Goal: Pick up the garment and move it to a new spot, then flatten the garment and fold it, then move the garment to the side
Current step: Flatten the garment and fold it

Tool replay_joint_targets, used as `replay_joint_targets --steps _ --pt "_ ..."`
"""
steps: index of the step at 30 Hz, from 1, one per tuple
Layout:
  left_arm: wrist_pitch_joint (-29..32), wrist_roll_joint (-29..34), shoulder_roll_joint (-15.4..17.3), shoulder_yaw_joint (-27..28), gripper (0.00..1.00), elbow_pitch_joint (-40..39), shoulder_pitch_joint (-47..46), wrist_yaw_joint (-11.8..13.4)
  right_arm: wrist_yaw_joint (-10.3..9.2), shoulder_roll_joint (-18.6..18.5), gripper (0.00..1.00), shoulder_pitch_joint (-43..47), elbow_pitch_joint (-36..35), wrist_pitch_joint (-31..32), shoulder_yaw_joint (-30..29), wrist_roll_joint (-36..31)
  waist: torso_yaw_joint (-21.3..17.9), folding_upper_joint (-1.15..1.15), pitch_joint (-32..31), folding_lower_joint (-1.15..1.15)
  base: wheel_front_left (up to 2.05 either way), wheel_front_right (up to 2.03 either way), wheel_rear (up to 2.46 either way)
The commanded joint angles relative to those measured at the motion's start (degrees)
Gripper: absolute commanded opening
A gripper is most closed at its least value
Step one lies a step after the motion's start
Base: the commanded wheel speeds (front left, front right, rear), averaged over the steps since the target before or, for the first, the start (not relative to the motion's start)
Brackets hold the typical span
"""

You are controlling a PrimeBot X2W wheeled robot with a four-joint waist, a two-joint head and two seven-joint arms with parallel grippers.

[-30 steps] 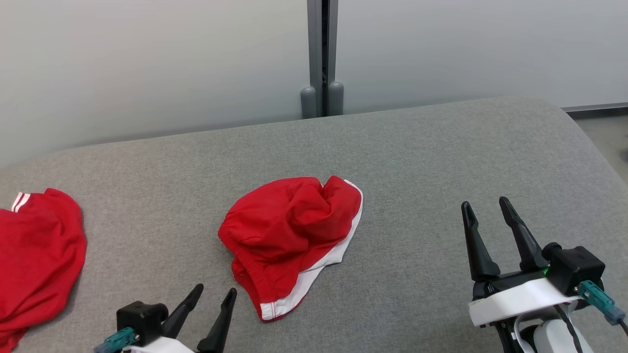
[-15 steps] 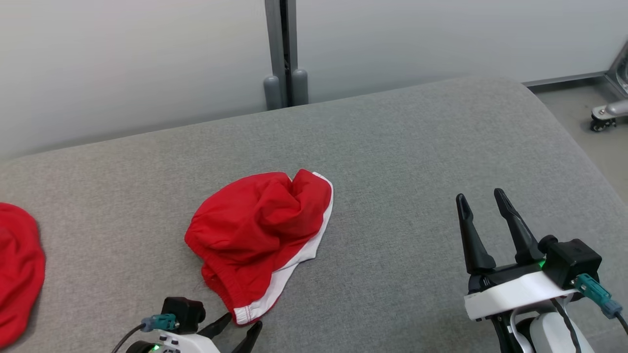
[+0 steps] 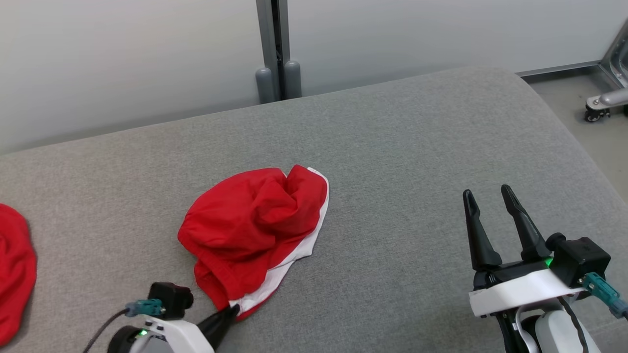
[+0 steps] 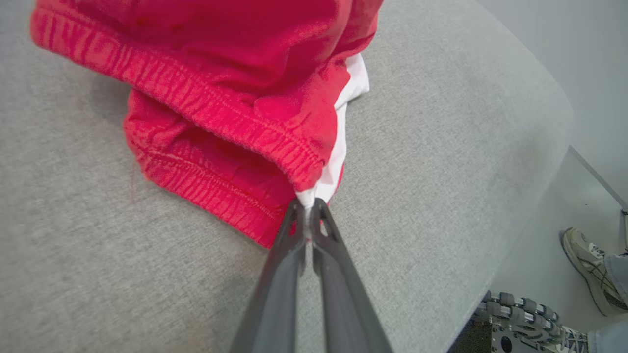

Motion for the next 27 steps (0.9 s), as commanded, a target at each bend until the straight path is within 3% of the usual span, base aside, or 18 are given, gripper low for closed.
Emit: replay_joint_targets --steps 1,4,11,18,19,20,27 --pt "-0.02 0.02 1.28 0.66 0.0 -0.9 -0.1 0.14 0.03 -0.36 1.0 0.15 0.0 -0.29 -0.12 0.35 0.51 0.0 -0.12 0.0 0.0 0.0 0.0" --pt "-0.88 0.04 3.28 2.54 0.0 -4.16 1.01 1.32 0.03 -0.37 1.0 0.35 0.23 -0.28 -0.13 0.4 1.48 0.0 -0.41 0.0 0.0 0.0 0.0" --pt "4.4 -2.29 8.45 4.89 0.0 -8.41 5.46 4.27 0.03 -0.39 1.0 0.6 1.07 -0.28 -0.36 0.05 3.75 0.0 -1.02 0.0 0.0 0.0 0.0" --pt "6.32 -2.44 10.07 6.07 0.0 -10.02 7.93 7.62 0.03 -0.38 1.0 0.75 2.05 -0.28 -2.02 -0.82 5.43 0.0 -1.52 0.0 0.0 0.0 0.0" --pt "6.16 -2.44 9.98 6.3 0.62 -10.05 8.1 8.3 0.03 -0.37 1.0 0.74 2.15 -0.28 -2.27 -0.93 5.59 0.0 -1.51 0.0 0.0 0.0 0.0" --pt "5.97 -2.27 9.89 6.42 1.0 -10.0 8.12 8.68 0.03 -0.37 1.0 0.71 2.2 -0.28 -2.55 -1.02 5.73 0.0 -1.5 0.0 0.0 0.0 0.0" --pt "2.19 -1.39 8.26 6.73 1.0 -11.86 7.49 9.43 0.03 -0.38 1.0 0.26 4.09 -0.28 -2.05 -1.12 6.86 0.0 -1.54 0.0 0.0 0.0 0.0"
